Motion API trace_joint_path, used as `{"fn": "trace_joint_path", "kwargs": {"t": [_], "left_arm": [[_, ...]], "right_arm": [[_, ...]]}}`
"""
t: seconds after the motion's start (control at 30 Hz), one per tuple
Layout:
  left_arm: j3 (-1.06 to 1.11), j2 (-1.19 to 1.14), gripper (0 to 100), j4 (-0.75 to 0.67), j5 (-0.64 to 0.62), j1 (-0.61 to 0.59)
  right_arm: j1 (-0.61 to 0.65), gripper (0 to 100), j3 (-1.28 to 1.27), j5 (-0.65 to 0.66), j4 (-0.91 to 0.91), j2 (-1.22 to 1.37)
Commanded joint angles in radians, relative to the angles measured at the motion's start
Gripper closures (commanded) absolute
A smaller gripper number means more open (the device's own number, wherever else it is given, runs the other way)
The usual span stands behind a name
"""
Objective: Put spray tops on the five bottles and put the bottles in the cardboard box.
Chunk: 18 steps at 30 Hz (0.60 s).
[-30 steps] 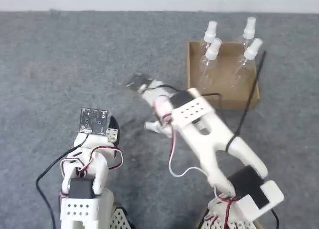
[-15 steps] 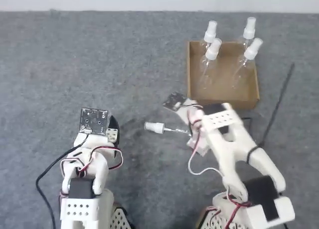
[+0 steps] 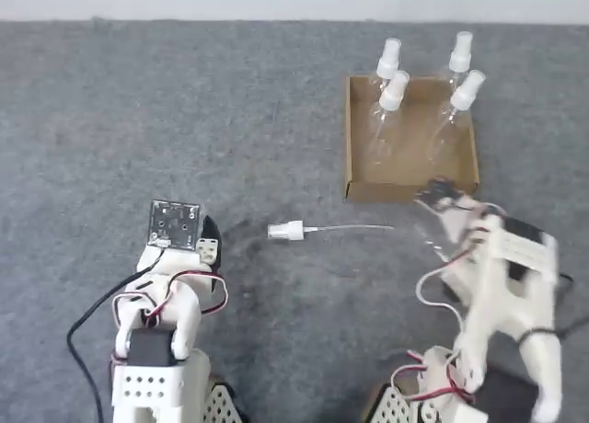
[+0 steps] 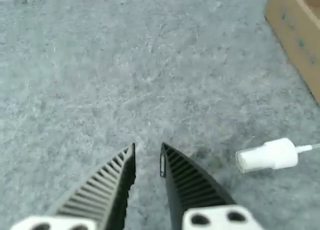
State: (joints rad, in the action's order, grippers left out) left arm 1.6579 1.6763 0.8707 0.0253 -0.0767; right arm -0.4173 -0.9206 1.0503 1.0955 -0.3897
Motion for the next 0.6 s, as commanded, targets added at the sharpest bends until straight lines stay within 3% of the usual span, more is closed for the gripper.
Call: {"fn": "trace_joint_path", "kwargs": {"t": [0.0, 0.17, 0.27, 0.57], "left_arm": [[-0.018, 0.015, 92, -0.028, 0.006, 0.002], [-0.133, 0.005, 92, 0.061, 0.071, 0.029], [-0.191, -0.035, 92, 0.133, 0.074, 0.118], [-0.522, -0.531, 92, 0.173, 0.132, 0.256]], "right_arm": [[-0.148, 89.7, 0.008, 0.040, -0.016, -0.076], [-0.255, 90.1, 0.017, -0.117, -0.025, -0.085], [-0.269, 97.3, 0.020, -0.213, -0.068, -0.084], [-0.295, 98.3, 0.020, -0.387, -0.209, -0.081]]}}
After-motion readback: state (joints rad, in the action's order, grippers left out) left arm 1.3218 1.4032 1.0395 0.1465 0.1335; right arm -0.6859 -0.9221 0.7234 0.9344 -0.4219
